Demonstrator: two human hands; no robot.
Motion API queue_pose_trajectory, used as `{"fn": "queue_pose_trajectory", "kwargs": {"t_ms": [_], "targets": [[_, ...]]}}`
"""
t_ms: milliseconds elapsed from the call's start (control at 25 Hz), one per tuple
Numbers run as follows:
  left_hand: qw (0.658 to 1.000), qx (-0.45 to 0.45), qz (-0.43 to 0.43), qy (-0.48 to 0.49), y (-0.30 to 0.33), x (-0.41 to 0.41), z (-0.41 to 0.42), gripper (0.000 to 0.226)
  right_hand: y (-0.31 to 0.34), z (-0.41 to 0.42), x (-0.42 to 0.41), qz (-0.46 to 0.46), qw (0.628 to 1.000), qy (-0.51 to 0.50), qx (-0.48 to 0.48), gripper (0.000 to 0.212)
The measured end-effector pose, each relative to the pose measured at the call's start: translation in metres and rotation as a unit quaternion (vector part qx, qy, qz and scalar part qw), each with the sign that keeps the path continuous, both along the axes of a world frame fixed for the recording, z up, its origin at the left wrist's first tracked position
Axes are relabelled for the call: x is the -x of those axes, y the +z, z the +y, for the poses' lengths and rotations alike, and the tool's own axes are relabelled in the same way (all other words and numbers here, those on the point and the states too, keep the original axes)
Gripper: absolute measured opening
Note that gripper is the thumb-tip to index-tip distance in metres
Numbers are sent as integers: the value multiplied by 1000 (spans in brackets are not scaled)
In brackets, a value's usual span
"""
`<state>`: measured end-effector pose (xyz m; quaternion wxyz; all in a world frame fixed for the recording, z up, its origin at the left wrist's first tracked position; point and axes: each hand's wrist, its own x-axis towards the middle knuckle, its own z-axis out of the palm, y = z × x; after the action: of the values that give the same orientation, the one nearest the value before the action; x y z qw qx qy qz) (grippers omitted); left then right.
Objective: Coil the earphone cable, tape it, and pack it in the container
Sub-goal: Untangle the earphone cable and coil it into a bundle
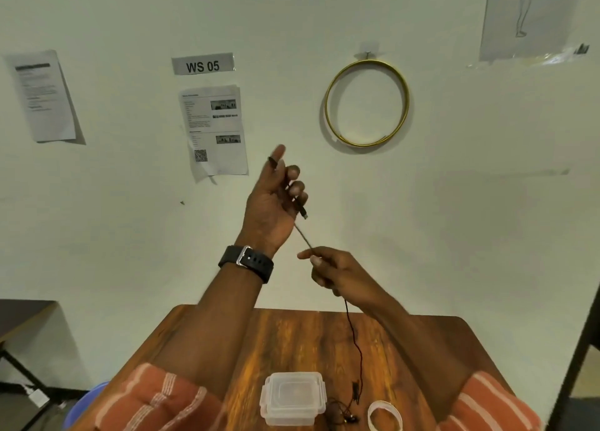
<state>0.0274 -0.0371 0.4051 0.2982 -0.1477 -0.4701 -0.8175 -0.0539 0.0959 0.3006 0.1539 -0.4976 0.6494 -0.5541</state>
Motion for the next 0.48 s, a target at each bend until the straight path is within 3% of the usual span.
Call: {"fn": "queue_pose_trajectory", "kwargs": {"t_ms": [40,120,200,240,280,360,480], "targets": [[993,76,-19,87,-1,2,-7,39,0,3,-5,8,1000,-2,8,27],[921,303,-101,222,-14,1,-17,42,14,11,-7,32,998,-35,43,26],[850,456,-184,187,-40,0,-18,45,38,18,-1,50,992,-81,81,22],[844,472,-215,138,-52,-3,-15,42,50,19,4,54,989,-100,99,20],[858,451,-231,85,-63,-7,-11,38,60,20,12,50,985,-119,113,18],[919,319,-225,-47,-78,-15,-1,42,69,16,30,15,980,-148,131,18],[959,132,-156,-198,-70,-18,12,51,46,2,43,-67,978,-143,133,20]]}}
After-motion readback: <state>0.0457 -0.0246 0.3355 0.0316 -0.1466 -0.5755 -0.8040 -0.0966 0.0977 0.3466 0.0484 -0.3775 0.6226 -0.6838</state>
